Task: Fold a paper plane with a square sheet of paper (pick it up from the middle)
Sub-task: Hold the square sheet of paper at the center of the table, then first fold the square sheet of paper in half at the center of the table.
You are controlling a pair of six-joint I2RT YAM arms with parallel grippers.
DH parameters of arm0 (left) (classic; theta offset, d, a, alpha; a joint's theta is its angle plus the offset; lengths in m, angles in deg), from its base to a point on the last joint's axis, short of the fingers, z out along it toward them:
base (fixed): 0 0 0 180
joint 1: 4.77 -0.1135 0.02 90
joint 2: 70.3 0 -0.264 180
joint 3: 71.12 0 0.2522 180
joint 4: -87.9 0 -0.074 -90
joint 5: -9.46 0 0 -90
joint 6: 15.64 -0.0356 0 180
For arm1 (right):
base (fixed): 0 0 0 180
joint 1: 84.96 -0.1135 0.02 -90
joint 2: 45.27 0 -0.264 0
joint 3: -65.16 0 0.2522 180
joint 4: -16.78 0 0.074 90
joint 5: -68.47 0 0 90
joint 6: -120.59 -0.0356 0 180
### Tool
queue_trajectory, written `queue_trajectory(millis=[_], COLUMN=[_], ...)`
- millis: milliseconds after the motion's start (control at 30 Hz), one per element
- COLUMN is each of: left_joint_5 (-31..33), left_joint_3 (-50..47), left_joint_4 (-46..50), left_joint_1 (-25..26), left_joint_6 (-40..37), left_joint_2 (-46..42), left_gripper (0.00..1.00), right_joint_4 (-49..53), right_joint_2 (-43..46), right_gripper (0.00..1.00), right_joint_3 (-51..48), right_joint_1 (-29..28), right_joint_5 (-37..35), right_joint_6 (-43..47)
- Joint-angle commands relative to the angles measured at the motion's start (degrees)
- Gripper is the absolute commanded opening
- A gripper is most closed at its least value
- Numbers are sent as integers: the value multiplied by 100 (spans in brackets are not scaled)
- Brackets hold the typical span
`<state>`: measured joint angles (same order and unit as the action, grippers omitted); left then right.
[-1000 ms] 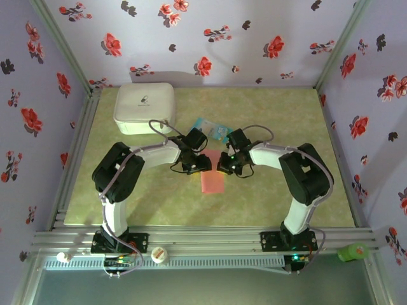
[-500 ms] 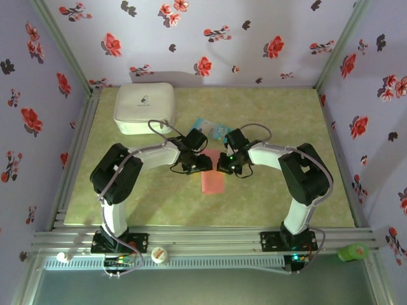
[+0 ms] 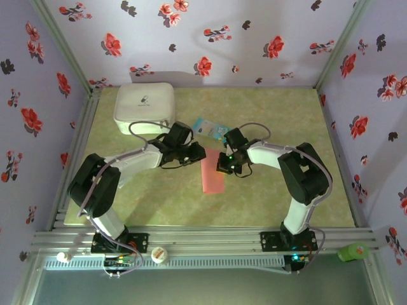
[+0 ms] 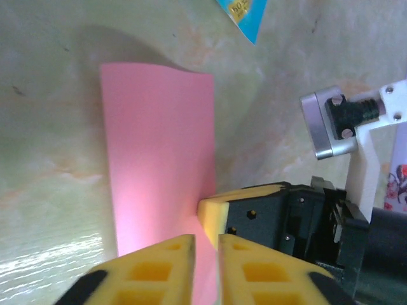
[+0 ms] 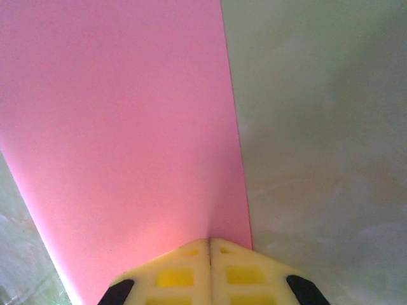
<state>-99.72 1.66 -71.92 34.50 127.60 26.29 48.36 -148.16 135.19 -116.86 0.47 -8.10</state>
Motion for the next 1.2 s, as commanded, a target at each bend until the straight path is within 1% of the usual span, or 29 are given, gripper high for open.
queue_trajectory(millis=[0,67,100,233,400,633,833,967,1167], left_joint_5=[-441,-533,-596,-737,-901,-906,-635,-343,-255], left_joint_3=[-235,-331,-383,-555,-588,-628,-757,-802,-828], left_joint_4=[-762,-968,-1096,-1515,-1650,-1490,-1125,-688,-599], left_joint_1=[-4,-6,-2,1,-7,-6,2,-1,-5], left_joint_6=[287,325,361,526,557,435,50,-271,-375], left_joint_2=[254,354,407,534,681,919,1023,1041,1061], left_gripper=[7,1,0,0,0,0,0,3,7], right_joint_4=[564,565,559,567,615,570,574,575,585], right_joint_2=[-283,-286,-292,-285,-274,-298,-280,-291,-261], right_gripper=[0,0,0,0,0,0,0,0,0], right_joint_3=[-126,-114,-116,-112,-95,-101,-136,-164,-178], right_joint_1=[-18,-14,-18,-27,-27,-36,-49,-60,-71], right_joint_5=[-572,-553,-548,-549,-565,-563,-593,-591,-653], right_joint_6=[66,60,61,54,62,39,15,3,-37])
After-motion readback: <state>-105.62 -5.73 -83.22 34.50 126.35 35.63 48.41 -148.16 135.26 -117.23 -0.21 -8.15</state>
